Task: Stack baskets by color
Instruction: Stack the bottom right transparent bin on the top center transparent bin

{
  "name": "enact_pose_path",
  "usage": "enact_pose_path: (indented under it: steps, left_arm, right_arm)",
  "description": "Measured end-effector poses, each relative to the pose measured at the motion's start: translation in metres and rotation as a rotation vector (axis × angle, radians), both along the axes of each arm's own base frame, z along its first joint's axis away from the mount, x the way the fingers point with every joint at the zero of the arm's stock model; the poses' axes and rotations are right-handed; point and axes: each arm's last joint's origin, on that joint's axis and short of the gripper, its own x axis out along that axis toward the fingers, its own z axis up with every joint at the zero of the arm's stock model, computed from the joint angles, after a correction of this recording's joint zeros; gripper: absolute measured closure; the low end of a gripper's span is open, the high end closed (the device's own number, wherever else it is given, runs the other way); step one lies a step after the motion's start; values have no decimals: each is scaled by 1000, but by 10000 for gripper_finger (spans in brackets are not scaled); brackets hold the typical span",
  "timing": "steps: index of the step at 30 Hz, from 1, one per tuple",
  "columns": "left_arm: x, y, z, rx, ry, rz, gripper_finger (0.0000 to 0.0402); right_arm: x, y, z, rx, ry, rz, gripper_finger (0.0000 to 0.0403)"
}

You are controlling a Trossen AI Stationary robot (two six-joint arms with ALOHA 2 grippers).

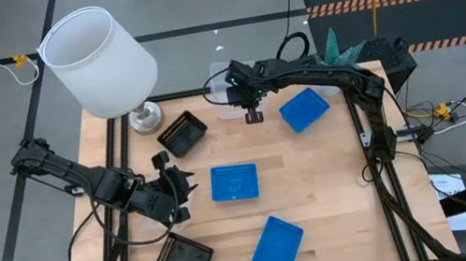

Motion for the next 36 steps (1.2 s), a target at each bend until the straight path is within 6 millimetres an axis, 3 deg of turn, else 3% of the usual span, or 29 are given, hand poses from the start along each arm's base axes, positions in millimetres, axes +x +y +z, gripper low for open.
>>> enact_pose_path:
  steps: [14,36]
  left_arm:
    - [0,0,-3,5,7,-2,256]
    - [1,1,-3,3,3,3,256]
  right_arm:
    - [-4,-5,-16,-9,2,5,397]
    - [-4,-8,-15,-54,0,-30,360]
